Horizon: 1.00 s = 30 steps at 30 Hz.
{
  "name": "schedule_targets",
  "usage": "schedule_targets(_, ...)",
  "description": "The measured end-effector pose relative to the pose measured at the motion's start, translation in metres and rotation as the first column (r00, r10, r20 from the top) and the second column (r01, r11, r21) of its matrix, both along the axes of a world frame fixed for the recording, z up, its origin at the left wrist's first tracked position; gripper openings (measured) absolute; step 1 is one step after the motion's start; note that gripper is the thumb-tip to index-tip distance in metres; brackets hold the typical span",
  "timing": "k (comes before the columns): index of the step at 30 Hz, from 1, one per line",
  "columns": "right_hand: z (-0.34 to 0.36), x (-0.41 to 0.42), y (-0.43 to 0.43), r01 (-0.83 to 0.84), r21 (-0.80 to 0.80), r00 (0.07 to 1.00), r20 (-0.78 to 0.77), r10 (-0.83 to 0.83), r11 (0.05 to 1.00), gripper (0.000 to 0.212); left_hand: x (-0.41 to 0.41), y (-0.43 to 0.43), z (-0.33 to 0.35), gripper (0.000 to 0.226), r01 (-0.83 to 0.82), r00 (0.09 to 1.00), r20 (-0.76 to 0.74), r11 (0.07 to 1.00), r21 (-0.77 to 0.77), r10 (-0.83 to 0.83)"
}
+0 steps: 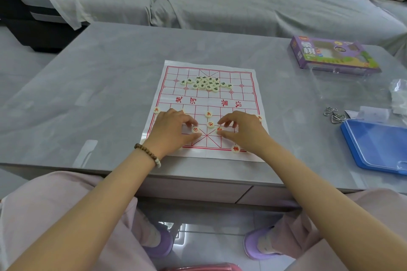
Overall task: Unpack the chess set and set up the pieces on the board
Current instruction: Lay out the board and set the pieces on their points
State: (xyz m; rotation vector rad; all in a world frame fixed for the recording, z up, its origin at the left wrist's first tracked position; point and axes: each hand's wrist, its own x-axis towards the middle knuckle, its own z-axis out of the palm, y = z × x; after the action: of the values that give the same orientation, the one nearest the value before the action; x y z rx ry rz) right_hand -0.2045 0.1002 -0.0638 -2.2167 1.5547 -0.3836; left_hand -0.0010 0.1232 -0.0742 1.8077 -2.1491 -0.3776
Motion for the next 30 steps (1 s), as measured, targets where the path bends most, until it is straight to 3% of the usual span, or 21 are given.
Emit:
schedule_targets(8,-0.003,0.016,-0.009,-0.022,-0.087,0.99,-0.138,0.01,0.996,0.037,0.001,0.007,0.0,0.029,0.089,0.995,-0.039,0.996,0.025,-0.088)
schedule_targets(13,-0.006,0.026,-0.012,-0.013,-0.158,0.98,-0.196,-0.019,0.987,0.035,0.001,0.01,-0.004,0.037,-0.003,1.0,-0.001,0.999,-0.039,0.003)
schedule_targets(17,-0.005,0.027,-0.009,-0.072,-0.195,0.983,-0.178,0.036,0.978,0.029,0.006,0.012,-0.002,0.029,0.019,0.999,-0.028,1.0,-0.023,-0.02)
schedule_targets(22,0.001,0.012,0.011,-0.102,-0.179,0.995,-0.026,0.099,0.979,0.028,0.021,0.023,0.004,0.029,0.124,0.992,-0.008,0.991,0.053,-0.124)
schedule_targets(30,-0.007,-0.007,0.032,-0.153,-0.126,0.986,-0.082,0.144,0.98,0.027,0.022,0.03,0.002,0.037,0.124,0.992,-0.02,0.992,0.034,-0.123)
